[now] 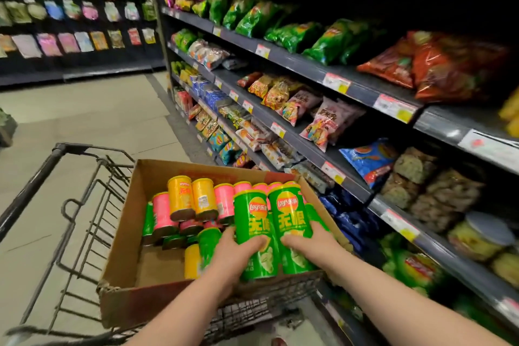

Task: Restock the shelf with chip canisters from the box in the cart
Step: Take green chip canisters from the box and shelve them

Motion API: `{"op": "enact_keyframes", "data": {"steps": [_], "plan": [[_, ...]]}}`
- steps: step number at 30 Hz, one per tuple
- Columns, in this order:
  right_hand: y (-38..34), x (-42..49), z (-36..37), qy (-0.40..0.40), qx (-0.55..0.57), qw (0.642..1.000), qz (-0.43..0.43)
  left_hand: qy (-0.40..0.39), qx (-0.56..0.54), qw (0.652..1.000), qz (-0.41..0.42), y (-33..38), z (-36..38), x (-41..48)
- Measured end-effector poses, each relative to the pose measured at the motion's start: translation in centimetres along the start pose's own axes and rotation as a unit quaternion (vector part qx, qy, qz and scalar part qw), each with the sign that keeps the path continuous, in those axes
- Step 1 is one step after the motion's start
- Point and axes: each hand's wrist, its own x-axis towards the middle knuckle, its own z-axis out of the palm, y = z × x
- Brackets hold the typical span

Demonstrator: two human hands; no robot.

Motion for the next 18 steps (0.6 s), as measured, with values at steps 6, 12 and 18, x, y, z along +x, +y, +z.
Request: {"op": "enact_keyframes", "data": {"steps": [6,12,18], "plan": [[2.0,-3.5,-3.3,0.052,0.079,0.996,-0.004,-0.067,-0.054,0.996,0.013,1.1,3.6,-1.5],[2.9,-6.6,-8.1,0.096,0.111,0.989,0.004,-0.136,-0.052,0.987,0.061,3.8,7.7,-3.4],[4.4,-10.6,-15.3,0.166,0.137,0.976,-0.015,-0.21,-0.053,0.972,0.093,6.9,14.9,-5.6]]}}
